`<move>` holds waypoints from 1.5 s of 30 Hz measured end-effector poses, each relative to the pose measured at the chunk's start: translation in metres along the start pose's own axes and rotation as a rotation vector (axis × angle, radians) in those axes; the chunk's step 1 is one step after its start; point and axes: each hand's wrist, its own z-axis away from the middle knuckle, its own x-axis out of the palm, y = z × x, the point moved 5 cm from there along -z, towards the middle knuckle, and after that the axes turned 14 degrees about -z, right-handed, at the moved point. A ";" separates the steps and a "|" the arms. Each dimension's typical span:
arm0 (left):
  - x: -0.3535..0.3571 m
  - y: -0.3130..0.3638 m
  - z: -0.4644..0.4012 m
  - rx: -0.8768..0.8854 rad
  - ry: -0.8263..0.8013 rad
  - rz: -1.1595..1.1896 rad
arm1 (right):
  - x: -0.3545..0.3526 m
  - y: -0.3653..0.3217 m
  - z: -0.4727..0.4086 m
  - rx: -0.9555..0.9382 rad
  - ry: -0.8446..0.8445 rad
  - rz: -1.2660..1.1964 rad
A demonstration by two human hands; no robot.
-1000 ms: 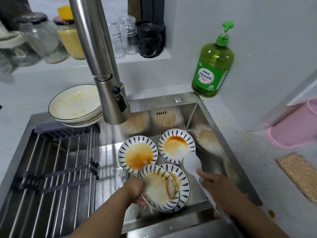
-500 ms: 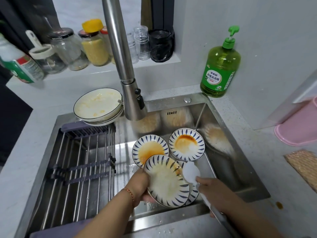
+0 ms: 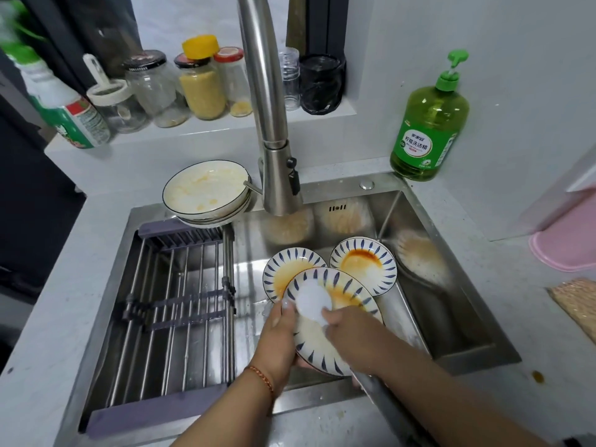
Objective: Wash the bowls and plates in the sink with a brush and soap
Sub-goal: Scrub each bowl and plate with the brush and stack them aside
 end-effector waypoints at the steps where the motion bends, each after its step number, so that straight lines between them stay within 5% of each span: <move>1: -0.005 0.001 -0.002 0.015 0.022 0.018 | 0.006 -0.001 0.008 0.015 -0.056 0.003; 7: -0.027 0.008 -0.002 0.070 0.077 0.120 | -0.026 0.009 0.015 0.027 -0.105 0.353; 13: -0.009 0.012 -0.003 0.075 0.019 0.149 | -0.026 -0.044 -0.004 -0.074 0.019 0.149; 17: -0.021 0.010 -0.011 0.050 0.057 0.181 | 0.005 -0.051 0.012 -0.204 -0.138 0.279; 24: -0.035 0.017 -0.006 0.136 0.036 0.191 | -0.035 -0.020 0.014 -0.056 -0.162 0.510; 31: -0.013 0.017 -0.005 0.061 -0.047 0.213 | -0.013 -0.051 -0.013 -0.154 0.120 0.101; 40: -0.025 0.018 -0.004 0.108 -0.085 0.202 | -0.022 -0.049 -0.020 -0.173 0.119 0.073; 45: -0.025 0.019 -0.006 0.108 -0.043 0.139 | -0.008 -0.059 -0.009 -0.184 -0.030 0.027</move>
